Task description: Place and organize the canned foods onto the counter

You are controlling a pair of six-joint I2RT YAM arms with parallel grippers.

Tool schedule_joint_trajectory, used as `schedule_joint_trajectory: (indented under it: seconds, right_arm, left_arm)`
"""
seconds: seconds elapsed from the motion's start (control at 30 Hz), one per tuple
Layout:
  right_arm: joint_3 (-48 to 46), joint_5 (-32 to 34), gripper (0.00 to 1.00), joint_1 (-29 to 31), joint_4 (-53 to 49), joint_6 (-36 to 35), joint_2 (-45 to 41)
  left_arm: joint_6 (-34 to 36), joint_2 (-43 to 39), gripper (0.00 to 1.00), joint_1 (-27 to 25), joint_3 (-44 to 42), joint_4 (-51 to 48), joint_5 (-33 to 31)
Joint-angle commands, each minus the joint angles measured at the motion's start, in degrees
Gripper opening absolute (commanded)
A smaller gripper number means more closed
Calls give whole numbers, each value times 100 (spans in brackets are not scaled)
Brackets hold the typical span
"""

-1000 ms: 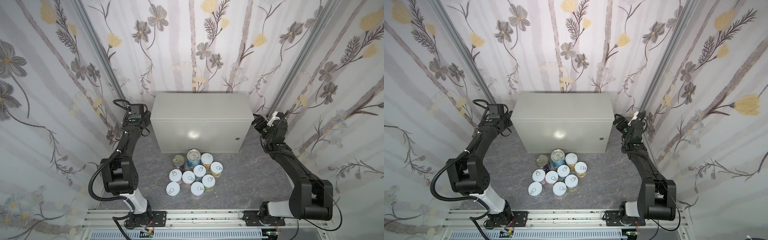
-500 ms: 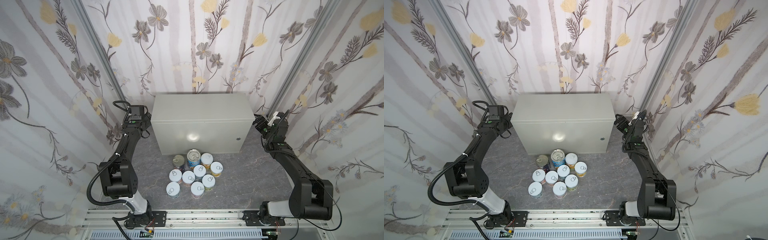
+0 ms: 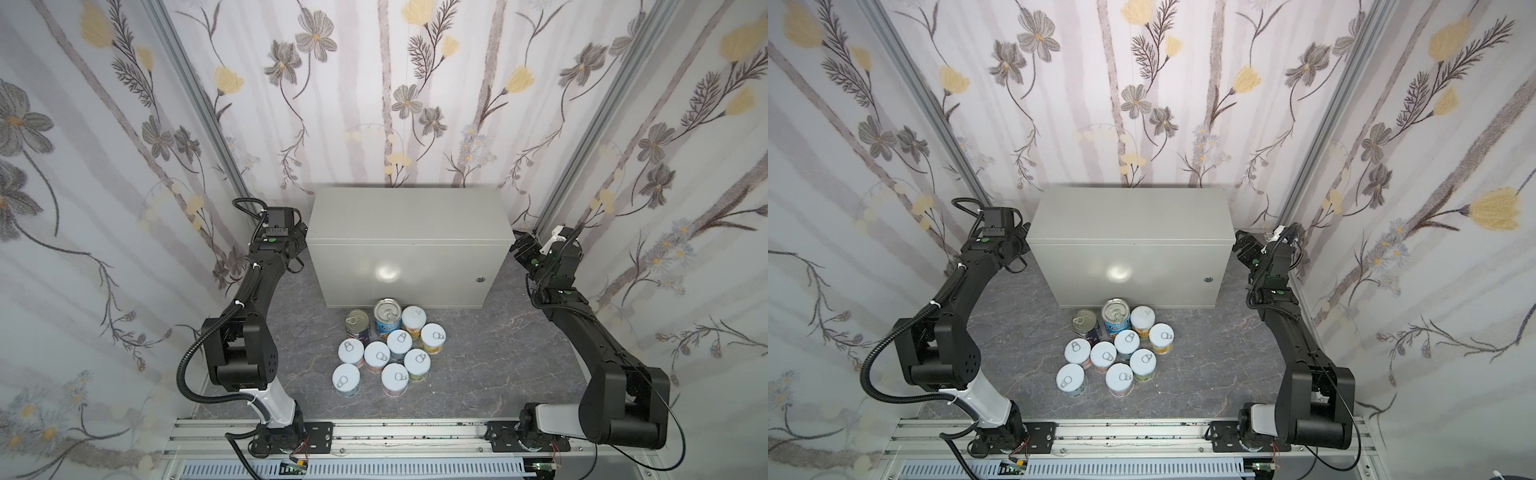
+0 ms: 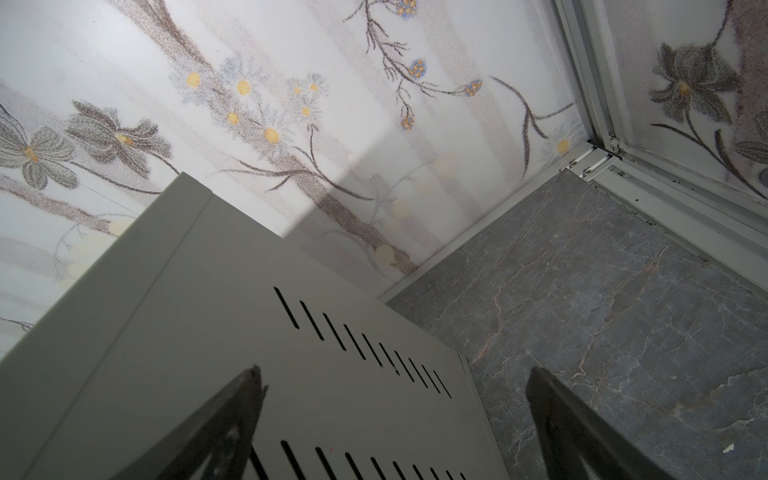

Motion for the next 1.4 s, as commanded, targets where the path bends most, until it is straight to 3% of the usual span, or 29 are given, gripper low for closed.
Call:
schedule_joint_trajectory:
  seconds: [0.0,0.2,0.7,0.9,1.07,1.23,1.37]
  right_arm:
    - [-22,-1816,100,82,21,-302,-12]
    - [-153,-1315,100,-27,-5,-153,-208]
    - [-812,-51,100,-139,-412,-639,-1437]
    - [-950,-196,100,-138,-561,-920,-1748]
    - [-1308,-443,100,-93,-448,-1008,-2273]
    - [-1687,-448,100,284,-265,-1425,-3096]
    - [-2011,-714,100,639,28,-1703,-3553]
  left_arm:
    - [355,-115,100,-246,1,-452,1095]
    - [369,-212,100,-49,7,-555,340]
    - [406,-1332,100,382,-1096,-374,-465]
    - [300,-1646,100,412,-1335,-374,-352]
    - [91,-2573,100,358,-1987,-146,-575]
    - [58,-3607,100,-29,-2563,-299,-1181]
    - [105,-4392,100,-252,-3057,-44,-727]
